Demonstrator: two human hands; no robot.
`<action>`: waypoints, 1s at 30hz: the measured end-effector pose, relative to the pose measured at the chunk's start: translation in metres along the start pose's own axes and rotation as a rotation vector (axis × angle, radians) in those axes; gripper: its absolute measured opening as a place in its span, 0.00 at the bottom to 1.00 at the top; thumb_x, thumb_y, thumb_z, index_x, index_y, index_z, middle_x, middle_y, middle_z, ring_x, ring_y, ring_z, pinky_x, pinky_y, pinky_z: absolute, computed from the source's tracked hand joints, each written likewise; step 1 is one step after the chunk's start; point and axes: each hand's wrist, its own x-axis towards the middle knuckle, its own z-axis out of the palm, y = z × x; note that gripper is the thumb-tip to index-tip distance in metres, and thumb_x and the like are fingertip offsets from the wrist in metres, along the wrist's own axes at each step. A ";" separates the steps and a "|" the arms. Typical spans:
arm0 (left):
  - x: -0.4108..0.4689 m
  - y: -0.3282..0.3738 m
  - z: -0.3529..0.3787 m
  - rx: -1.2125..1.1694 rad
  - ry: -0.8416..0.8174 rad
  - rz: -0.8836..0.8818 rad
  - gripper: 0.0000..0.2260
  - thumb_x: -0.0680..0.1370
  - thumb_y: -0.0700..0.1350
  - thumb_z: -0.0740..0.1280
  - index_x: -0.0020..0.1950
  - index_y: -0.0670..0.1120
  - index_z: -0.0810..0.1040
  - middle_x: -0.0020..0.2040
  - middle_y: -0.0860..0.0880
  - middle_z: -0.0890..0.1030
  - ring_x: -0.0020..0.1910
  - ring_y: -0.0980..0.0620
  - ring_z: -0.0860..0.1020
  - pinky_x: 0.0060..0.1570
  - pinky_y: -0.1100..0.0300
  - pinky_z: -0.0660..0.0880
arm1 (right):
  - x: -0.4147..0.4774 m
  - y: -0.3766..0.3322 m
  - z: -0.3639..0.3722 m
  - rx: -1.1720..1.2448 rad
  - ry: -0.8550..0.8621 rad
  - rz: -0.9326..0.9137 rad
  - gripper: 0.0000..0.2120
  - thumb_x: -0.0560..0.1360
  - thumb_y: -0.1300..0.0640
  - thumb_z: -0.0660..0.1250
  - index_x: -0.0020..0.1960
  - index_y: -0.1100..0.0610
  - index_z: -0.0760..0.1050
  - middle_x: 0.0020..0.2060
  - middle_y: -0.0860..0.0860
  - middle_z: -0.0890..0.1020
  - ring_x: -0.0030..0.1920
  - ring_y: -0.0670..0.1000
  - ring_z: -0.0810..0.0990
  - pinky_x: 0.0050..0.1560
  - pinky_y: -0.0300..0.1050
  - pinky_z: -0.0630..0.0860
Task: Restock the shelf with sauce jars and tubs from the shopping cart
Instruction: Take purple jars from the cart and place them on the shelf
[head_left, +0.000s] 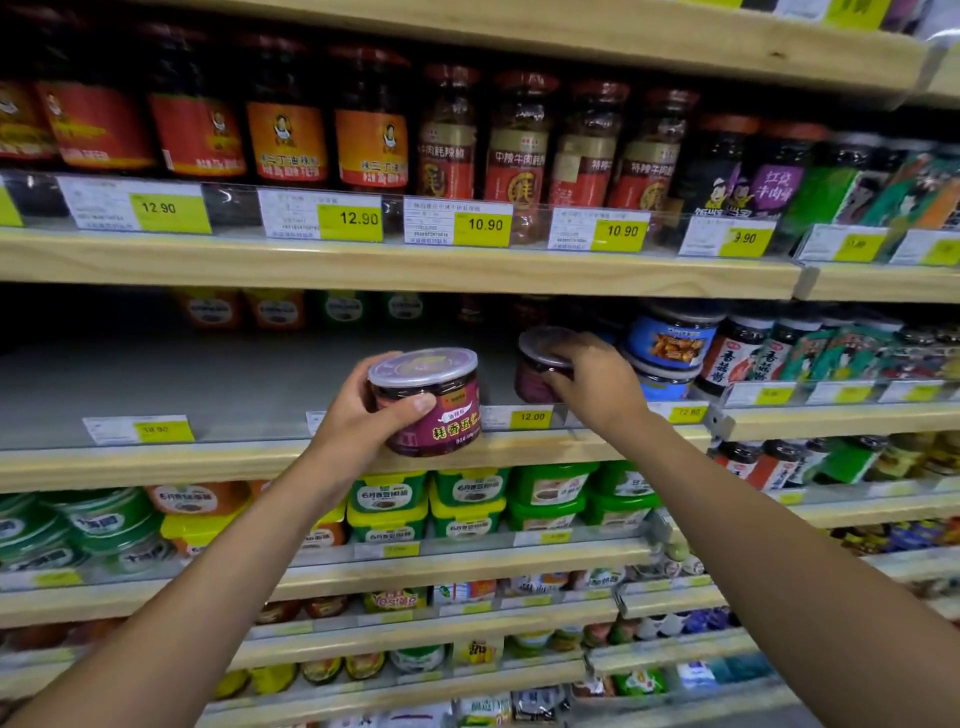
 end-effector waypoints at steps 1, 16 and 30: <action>0.000 0.000 0.002 0.001 0.001 0.002 0.33 0.63 0.52 0.81 0.65 0.57 0.73 0.58 0.54 0.81 0.53 0.56 0.83 0.44 0.64 0.80 | 0.003 0.000 0.000 0.003 -0.010 0.003 0.22 0.72 0.58 0.73 0.66 0.51 0.79 0.64 0.54 0.80 0.63 0.58 0.77 0.60 0.47 0.73; 0.006 -0.002 0.005 0.034 0.041 0.010 0.35 0.57 0.58 0.78 0.63 0.58 0.75 0.60 0.52 0.82 0.56 0.53 0.83 0.46 0.61 0.80 | 0.058 0.031 0.039 0.051 -0.143 -0.011 0.35 0.69 0.64 0.69 0.74 0.43 0.71 0.74 0.49 0.71 0.73 0.54 0.69 0.72 0.46 0.68; 0.067 0.015 0.051 0.109 0.002 0.120 0.37 0.58 0.57 0.82 0.65 0.51 0.77 0.59 0.51 0.84 0.59 0.52 0.83 0.62 0.49 0.79 | 0.001 -0.004 -0.003 0.804 -0.199 -0.046 0.17 0.75 0.58 0.72 0.63 0.52 0.76 0.53 0.49 0.83 0.52 0.44 0.81 0.57 0.41 0.78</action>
